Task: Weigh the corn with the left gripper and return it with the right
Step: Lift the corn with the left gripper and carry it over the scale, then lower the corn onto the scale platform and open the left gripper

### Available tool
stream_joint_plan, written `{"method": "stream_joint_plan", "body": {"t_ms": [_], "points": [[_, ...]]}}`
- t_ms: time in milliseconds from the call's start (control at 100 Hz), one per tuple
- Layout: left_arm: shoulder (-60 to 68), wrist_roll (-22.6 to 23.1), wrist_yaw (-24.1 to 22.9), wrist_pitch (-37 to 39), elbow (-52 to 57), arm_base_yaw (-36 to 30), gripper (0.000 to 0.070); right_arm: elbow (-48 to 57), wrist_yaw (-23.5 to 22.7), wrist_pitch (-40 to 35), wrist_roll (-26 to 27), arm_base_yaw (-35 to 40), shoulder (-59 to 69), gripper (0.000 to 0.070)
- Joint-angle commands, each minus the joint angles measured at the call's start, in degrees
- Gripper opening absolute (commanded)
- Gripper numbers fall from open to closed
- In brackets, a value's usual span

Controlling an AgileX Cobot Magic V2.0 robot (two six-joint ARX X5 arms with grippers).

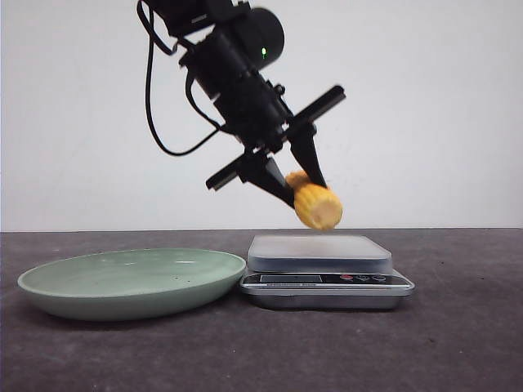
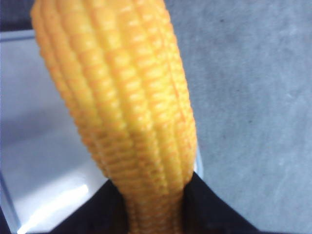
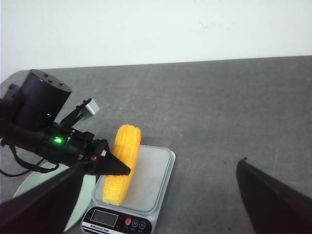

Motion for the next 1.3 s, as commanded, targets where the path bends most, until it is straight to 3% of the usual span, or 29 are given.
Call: {"method": "stream_joint_plan", "body": {"t_ms": [0, 210, 370, 460, 850, 1160, 1290], "points": [[1.7, -0.3, 0.5, 0.6, 1.1, -0.5, 0.0003, 0.9, 0.0, 0.3, 0.1, 0.2, 0.2, 0.0633], [3.2, -0.9, 0.3, 0.1, 1.1, -0.5, 0.001, 0.9, 0.0, 0.3, 0.1, 0.2, 0.2, 0.0633], [3.7, -1.2, -2.2, -3.6, 1.1, -0.3, 0.0164, 0.9, 0.0, 0.3, 0.1, 0.2, 0.2, 0.0633], [3.7, -0.7, -2.5, -5.0, 1.1, -0.3, 0.0178, 0.9, 0.0, 0.4, 0.1, 0.2, 0.2, 0.0633], [3.6, -0.7, -1.6, -5.0, 1.2, -0.3, 0.0696, 0.9, 0.0, 0.3, 0.1, 0.3, 0.2, 0.0633], [1.8, 3.6, -2.4, -8.9, 6.5, 0.4, 0.07, 0.9, 0.0, -0.1, -0.3, 0.3, 0.2, 0.0633], [-1.5, 5.5, -6.9, -10.6, 9.7, 0.6, 0.07, 0.9, 0.0, -0.1, -0.3, 0.3, 0.2, 0.0633]]}}
